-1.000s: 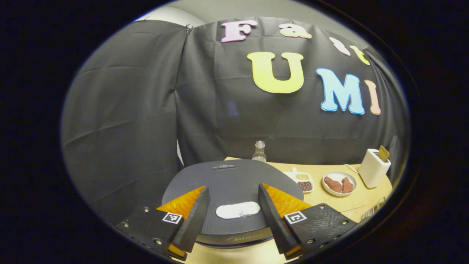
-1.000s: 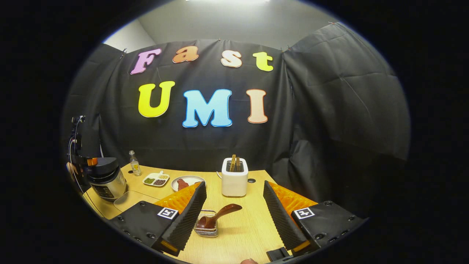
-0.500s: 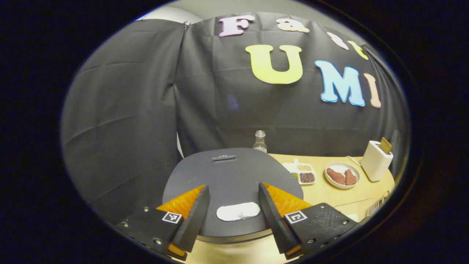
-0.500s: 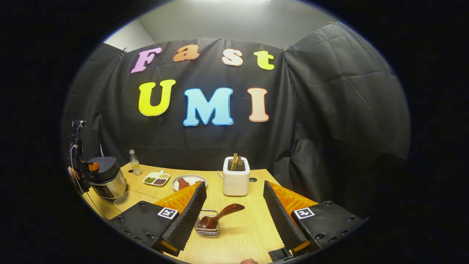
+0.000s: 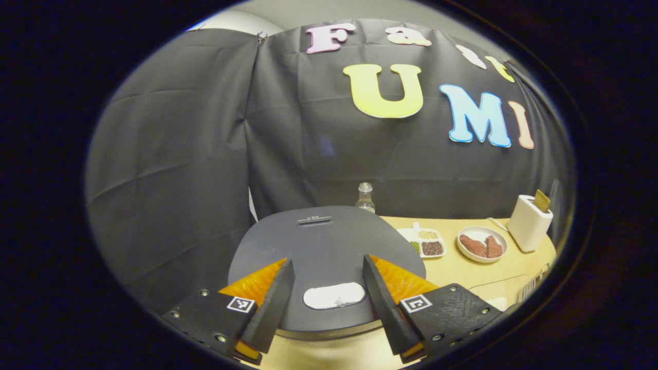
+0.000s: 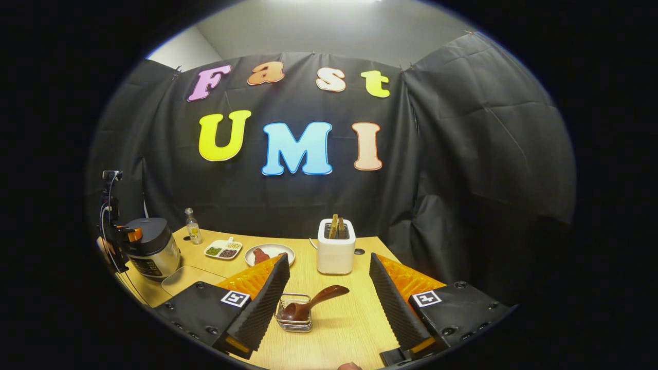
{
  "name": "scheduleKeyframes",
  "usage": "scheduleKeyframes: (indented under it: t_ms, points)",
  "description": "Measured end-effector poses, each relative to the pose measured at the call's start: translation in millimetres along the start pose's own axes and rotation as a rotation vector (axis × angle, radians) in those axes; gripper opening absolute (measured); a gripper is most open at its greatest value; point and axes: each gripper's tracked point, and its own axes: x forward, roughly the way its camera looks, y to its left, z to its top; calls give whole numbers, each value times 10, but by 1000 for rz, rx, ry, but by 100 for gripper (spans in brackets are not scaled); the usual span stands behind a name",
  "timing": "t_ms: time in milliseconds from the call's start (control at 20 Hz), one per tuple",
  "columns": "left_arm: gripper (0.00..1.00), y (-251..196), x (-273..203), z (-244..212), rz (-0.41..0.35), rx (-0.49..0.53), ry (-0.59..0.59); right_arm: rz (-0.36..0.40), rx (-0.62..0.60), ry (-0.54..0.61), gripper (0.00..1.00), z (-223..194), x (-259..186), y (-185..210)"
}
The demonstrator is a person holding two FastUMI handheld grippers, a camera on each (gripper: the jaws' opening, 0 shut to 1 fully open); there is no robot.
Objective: Close the left gripper, press the button to open the rice cooker; take a wooden spoon from the chopstick holder with the right hand, scoop a spoonful of rice and pour it into the rice cooker, then put the wooden spoon back into the chopstick holder.
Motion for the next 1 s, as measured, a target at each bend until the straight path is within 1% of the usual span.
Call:
scheduleKeyframes:
  t_ms: [50,100,150,200,250,300,450,500,600,800,950,1000]
  points:
    - [87,-6,-37,28,-6,-1,-12,3,-2,-8,96,44,-10,2]
    - [86,-31,-72,103,-17,1,-33,3,-5,-18,98,85,-20,-2]
    - [82,-67,-156,189,-27,4,-53,3,-7,-28,98,111,-25,-16]
    - [82,-103,-247,297,-36,8,-79,6,-4,-35,98,141,-41,-20]
    - [82,-140,-348,418,-50,6,-105,11,1,-40,96,160,-53,-12]
    - [82,-186,-464,539,-65,1,-134,16,7,-45,98,170,-68,-9]
    - [84,-306,-933,916,-102,-21,-224,38,24,-70,98,238,-153,-16]
    - [82,-345,-1107,1036,-113,-31,-253,47,28,-83,99,263,-198,-23]
    - [82,-406,-1487,1181,-122,-40,-308,68,32,-108,99,318,-284,-24]
    - [82,-485,-2268,1310,-129,-19,-399,138,23,-141,98,352,-470,61]
    - [83,-552,-2678,1335,-157,-18,-433,169,19,-150,98,382,-599,147]
    - [82,-555,-2786,1336,-165,-22,-442,176,22,-159,98,405,-649,185]
